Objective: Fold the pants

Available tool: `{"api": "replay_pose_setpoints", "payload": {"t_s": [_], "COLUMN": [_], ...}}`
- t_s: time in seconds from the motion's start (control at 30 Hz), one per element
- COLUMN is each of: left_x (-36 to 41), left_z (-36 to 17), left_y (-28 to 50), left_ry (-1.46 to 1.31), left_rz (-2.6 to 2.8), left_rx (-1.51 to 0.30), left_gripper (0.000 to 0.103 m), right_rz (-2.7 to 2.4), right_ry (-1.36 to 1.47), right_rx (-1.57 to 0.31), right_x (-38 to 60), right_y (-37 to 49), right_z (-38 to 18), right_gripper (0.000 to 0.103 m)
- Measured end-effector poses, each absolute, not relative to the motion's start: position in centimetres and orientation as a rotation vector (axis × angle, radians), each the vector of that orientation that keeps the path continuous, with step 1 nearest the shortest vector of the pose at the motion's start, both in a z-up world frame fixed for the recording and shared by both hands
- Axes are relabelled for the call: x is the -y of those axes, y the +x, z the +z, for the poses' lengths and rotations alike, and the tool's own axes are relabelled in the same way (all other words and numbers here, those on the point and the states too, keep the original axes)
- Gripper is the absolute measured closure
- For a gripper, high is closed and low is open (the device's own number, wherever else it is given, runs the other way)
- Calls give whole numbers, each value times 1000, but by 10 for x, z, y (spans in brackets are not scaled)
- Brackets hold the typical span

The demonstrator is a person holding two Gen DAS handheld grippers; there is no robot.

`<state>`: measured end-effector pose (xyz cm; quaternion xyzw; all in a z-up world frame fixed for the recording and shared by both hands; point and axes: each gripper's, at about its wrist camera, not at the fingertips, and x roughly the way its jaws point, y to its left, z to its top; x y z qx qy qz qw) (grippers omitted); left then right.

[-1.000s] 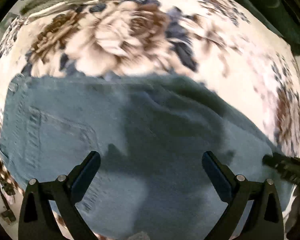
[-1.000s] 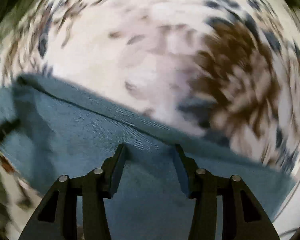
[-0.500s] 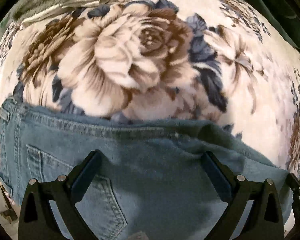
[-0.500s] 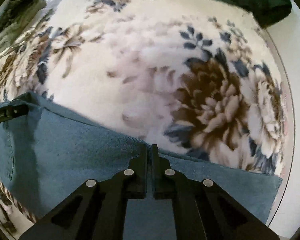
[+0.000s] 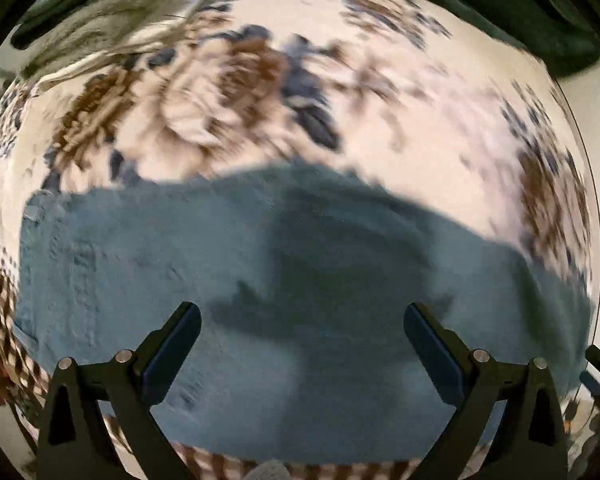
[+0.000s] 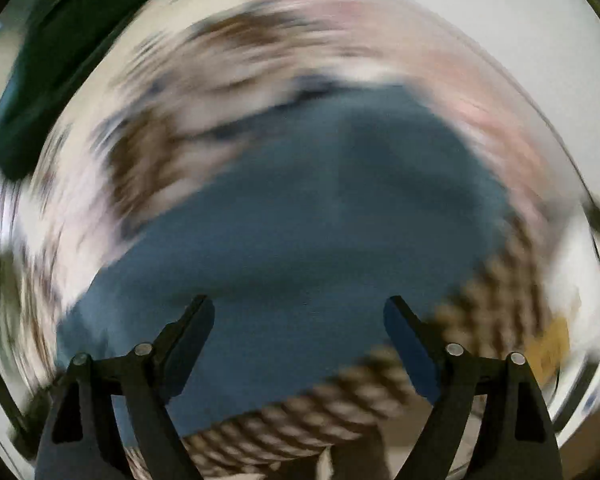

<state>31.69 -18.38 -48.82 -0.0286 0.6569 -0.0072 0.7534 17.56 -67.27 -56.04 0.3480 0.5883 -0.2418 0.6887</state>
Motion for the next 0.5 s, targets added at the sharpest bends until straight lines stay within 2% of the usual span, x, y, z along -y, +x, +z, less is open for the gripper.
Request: {"api": "replay_pose_setpoints", "payload": {"t_s": [0.07,0.2,0.23,0.27,0.3,0.37,0.5], "left_x": [203,239,247,254,261,271,284], "left_z": [-500,-518,-521,-524,-528,-532,-537], "left_y": [288,269,268,268,269,270,273], "left_ry": [-34,-2,14,32,47,68,107], "left_rz": [-44,-85,-91,-95,-98,-101,-95], "left_rx": [-1471,-1534,-1535,-1535,-1541,-1546,-1547], "left_gripper": [0,0,0,0,0,0,0], "right_rz": [-621,-702,-703,-714,-722,-745,-779], "right_ry": [934,1100,1125,1136,1128,1048,778], "right_rx": [-1253,-1146,-1148,-1142,-1137,-1162,-1108], "right_x": [712,766,774,778,781,778,756], "right_y": [134,98,98,101,103,112,129], "right_z": [-571,-594,-602,-608,-614,-611,-576], "right_gripper": [26,30,46,76,83,91,93]}}
